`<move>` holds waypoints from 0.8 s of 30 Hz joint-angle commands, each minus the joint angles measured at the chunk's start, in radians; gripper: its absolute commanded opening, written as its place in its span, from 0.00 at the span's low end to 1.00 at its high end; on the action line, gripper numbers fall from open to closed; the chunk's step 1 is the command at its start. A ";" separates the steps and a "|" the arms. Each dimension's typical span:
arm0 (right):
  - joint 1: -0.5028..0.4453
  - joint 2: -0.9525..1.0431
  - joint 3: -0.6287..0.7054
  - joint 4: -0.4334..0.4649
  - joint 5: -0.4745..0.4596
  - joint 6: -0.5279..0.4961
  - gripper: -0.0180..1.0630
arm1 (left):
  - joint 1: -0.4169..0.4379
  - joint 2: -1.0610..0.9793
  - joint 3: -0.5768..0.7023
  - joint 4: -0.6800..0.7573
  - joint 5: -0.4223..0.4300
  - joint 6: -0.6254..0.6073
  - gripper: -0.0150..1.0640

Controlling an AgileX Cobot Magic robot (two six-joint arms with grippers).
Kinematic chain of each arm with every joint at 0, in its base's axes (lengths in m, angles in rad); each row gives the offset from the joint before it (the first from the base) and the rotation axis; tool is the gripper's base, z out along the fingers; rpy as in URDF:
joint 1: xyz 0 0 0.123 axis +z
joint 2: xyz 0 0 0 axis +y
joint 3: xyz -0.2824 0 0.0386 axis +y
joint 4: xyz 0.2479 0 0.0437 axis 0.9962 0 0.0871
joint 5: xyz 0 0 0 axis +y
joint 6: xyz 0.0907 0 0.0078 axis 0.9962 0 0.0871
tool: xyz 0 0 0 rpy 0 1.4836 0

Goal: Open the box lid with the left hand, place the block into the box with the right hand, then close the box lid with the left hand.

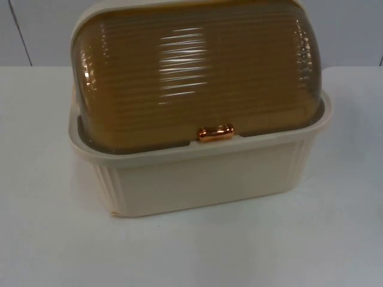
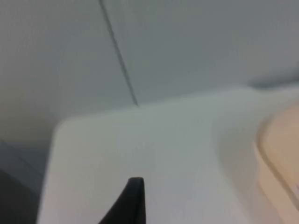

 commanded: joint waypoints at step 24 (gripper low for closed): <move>-0.006 0.016 -0.014 -0.074 -0.026 0.002 0.98 | -0.916 0.403 0.079 0.556 -0.040 -0.060 0.98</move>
